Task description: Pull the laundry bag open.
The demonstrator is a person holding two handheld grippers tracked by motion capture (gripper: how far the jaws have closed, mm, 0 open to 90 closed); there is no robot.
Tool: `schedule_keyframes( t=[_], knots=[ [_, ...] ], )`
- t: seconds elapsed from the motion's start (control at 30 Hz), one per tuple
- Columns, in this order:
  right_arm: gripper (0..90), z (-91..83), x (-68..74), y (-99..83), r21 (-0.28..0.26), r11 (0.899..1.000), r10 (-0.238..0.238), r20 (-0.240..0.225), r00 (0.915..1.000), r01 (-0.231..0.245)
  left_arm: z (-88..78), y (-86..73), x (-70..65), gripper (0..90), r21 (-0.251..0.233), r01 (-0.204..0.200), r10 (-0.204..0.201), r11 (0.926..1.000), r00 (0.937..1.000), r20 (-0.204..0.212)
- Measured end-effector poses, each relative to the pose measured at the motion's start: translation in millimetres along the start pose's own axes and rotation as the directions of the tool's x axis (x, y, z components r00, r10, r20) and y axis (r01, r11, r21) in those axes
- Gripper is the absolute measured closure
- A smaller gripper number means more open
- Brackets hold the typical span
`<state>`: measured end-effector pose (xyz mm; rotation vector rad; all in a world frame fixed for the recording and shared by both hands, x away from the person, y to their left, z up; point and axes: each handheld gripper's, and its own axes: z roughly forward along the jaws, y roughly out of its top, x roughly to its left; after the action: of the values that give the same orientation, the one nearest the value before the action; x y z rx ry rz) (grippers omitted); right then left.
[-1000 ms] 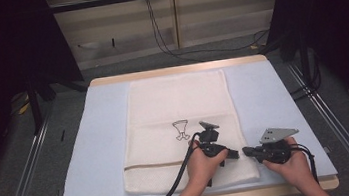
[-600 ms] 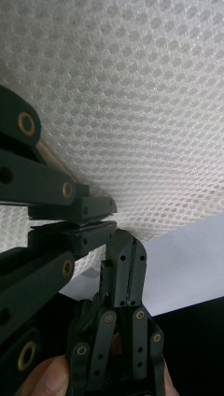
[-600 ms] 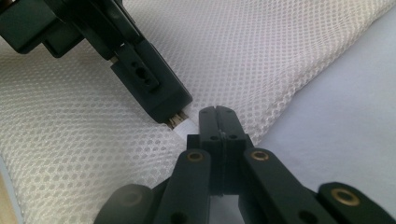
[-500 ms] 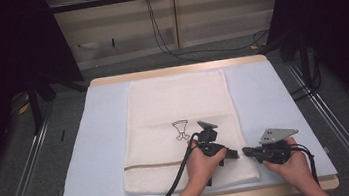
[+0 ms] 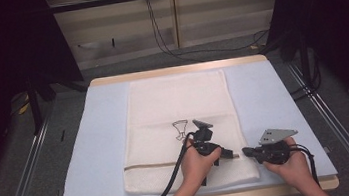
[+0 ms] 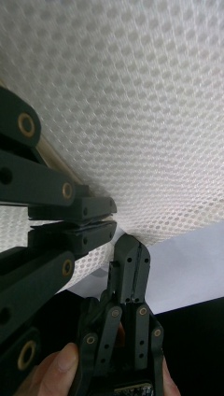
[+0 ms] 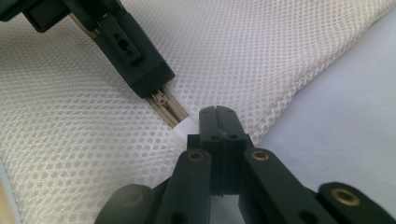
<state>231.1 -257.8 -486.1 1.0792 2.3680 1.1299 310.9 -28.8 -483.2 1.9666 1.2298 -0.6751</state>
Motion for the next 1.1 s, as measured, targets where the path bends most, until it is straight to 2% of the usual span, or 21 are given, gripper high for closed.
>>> schedule_keyframes(
  t=[0.1,0.2,0.3,0.37,0.4,0.47,0.5,0.57,0.7,0.73,0.77,0.8,0.87,0.9,1.1],
  knots=[
    [90.0,0.0,-0.1,0.0,-0.001,1.0,0.002,-0.002,1.0,-0.002,-4.9,0.1,1.1,87.4,0.001,0.004,-0.004,1.0,1.0,0.006],
    [90.0,0.1,-0.1,-0.1,-0.001,1.0,0.002,-0.002,1.0,-0.002,-7.2,-0.8,2.4,87.3,0.007,-0.009,0.009,0.9999,1.0,0.005],
    [90.0,0.0,0.5,-0.3,-0.001,1.0,0.003,-0.004,1.0,-0.003,-8.6,-1.3,3.5,87.4,0.005,0.0,0.0,1.0,0.9999,0.012],
    [90.0,0.1,0.8,-0.3,-0.003,1.0,0.002,-0.005,1.0,-0.002,-12.1,-0.4,5.9,87.4,0.009,-0.005,0.005,0.9999,1.0,0.005],
    [90.0,0.1,0.8,-0.3,-0.002,1.0,0.002,-0.005,1.0,-0.002,-12.5,-1.0,5.6,87.4,0.001,0.01,-0.01,1.0,0.9999,0.006],
    [90.0,0.1,0.7,-0.3,-0.001,1.0,0.004,-0.004,1.0,-0.004,-15.7,-1.1,7.3,87.4,0.005,-0.003,0.003,1.0,1.0,-0.005],
    [90.0,0.1,0.5,-0.2,-0.001,1.0,0.005,-0.004,1.0,-0.005,-16.6,-1.2,7.1,87.4,0.004,0.003,-0.003,1.0,1.0,0.006],
    [90.0,0.1,0.4,-0.2,-0.002,1.0,0.007,-0.004,1.0,-0.007,-20.0,-1.0,8.1,87.4,0.009,-0.012,0.012,0.9999,0.9998,-0.017],
    [90.0,0.1,0.4,-0.3,-0.001,1.0,0.008,-0.006,1.0,-0.008,-23.9,-2.0,9.2,87.4,0.012,-0.004,0.004,0.9999,1.0,-0.001],
    [90.0,0.1,0.4,-0.3,-0.001,1.0,0.009,-0.005,0.9999,-0.009,-24.7,-2.1,10.1,87.4,0.008,-0.012,0.012,0.9999,0.9998,-0.016],
    [90.0,0.0,0.4,-0.3,-0.001,1.0,0.011,-0.008,0.9999,-0.011,-26.0,-2.2,10.6,87.4,0.006,0.0,0.0,1.0,1.0,-0.003],
    [90.0,0.1,0.3,-0.3,-0.002,1.0,0.011,-0.009,0.9999,-0.012,-28.1,-1.9,12.2,87.4,0.007,-0.006,0.006,1.0,1.0,0.0],
    [90.0,0.3,0.3,-0.3,-0.003,1.0,0.009,-0.009,0.9999,-0.009,-30.9,-2.4,12.8,87.4,0.002,-0.009,0.009,1.0,0.9999,-0.011],
    [90.0,0.3,0.2,-0.3,-0.003,1.0,0.01,-0.009,0.9999,-0.01,-32.2,-2.8,13.5,87.4,0.006,-0.007,0.007,1.0,1.0,0.001],
    [90.0,0.0,0.5,-0.3,-0.001,1.0,0.008,-0.009,0.9999,-0.008,-37.4,-5.9,17.6,87.3,0.0,-0.01,0.01,1.0,0.9999,-0.009]
  ],
)
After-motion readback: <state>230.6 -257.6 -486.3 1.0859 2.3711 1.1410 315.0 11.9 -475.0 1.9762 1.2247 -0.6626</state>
